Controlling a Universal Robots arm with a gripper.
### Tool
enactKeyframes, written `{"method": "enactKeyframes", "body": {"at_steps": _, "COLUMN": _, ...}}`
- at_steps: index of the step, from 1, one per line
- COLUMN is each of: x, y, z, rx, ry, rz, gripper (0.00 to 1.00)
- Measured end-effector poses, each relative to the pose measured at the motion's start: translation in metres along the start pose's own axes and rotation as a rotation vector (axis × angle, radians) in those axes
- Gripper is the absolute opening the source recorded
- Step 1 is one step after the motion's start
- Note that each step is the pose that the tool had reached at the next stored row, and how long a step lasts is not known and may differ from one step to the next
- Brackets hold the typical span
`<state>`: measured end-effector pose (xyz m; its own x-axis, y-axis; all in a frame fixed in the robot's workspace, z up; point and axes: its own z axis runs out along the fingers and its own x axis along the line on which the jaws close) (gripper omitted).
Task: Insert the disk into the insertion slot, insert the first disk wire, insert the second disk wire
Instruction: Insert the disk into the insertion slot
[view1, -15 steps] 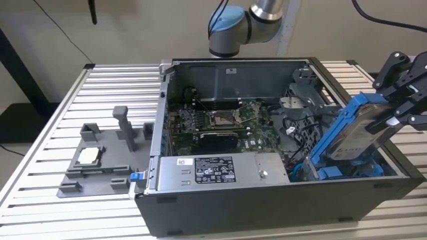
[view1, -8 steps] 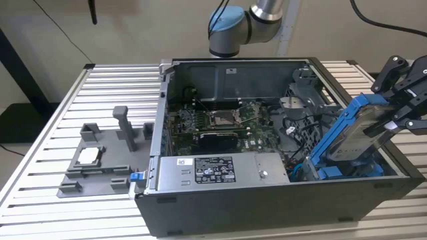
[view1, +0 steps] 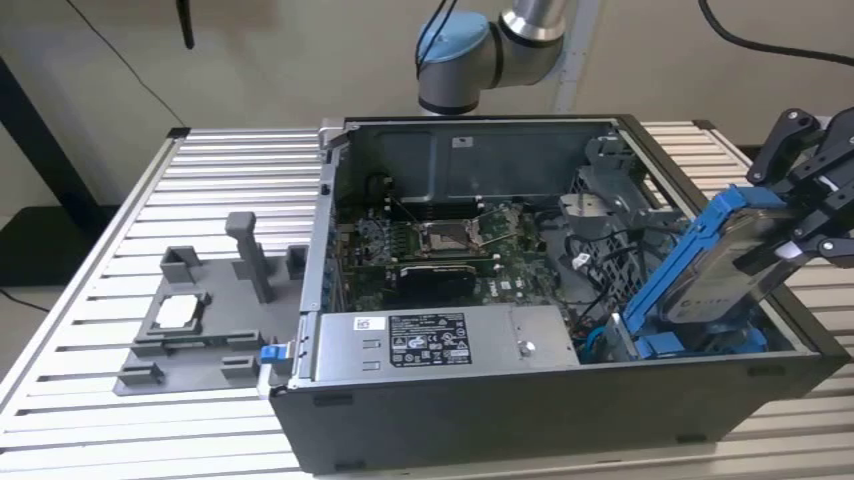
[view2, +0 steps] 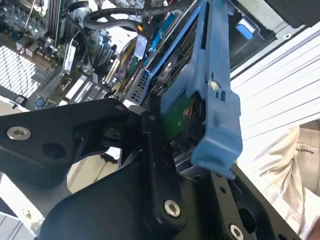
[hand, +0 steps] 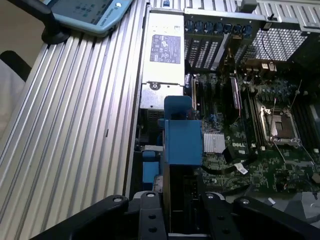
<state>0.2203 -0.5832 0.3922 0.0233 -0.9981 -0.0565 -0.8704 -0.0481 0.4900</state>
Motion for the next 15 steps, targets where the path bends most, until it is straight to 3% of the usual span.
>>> {"method": "enactKeyframes", "body": {"at_steps": 3, "x": -0.0003, "y": 0.0018, "z": 0.0053, "rx": 0.0168, "ry": 0.0008, "rz": 0.000, "gripper": 0.31}}
{"method": "enactKeyframes", "body": {"at_steps": 5, "x": -0.0005, "y": 0.0040, "z": 0.0104, "rx": 0.0227, "ry": 0.0015, "rz": -0.001, "gripper": 0.31}}
{"method": "enactKeyframes", "body": {"at_steps": 7, "x": -0.0012, "y": 0.0080, "z": 0.0169, "rx": 0.0242, "ry": 0.0013, "rz": -0.001, "gripper": 0.31}}
{"method": "enactKeyframes", "body": {"at_steps": 11, "x": -0.0052, "y": 0.0098, "z": 0.0265, "rx": 0.0252, "ry": 0.0013, "rz": -0.001, "gripper": 0.33}}
{"method": "enactKeyframes", "body": {"at_steps": 12, "x": -0.0051, "y": 0.0094, "z": 0.0272, "rx": 0.0252, "ry": 0.0012, "rz": -0.001, "gripper": 0.39}}
{"method": "enactKeyframes", "body": {"at_steps": 14, "x": -0.0052, "y": 0.0100, "z": 0.0257, "rx": 0.0217, "ry": 0.0016, "rz": 0.000, "gripper": 0.39}}
{"method": "enactKeyframes", "body": {"at_steps": 15, "x": -0.0054, "y": 0.0122, "z": 0.0219, "rx": 0.0204, "ry": 0.0013, "rz": 0.000, "gripper": 0.39}}
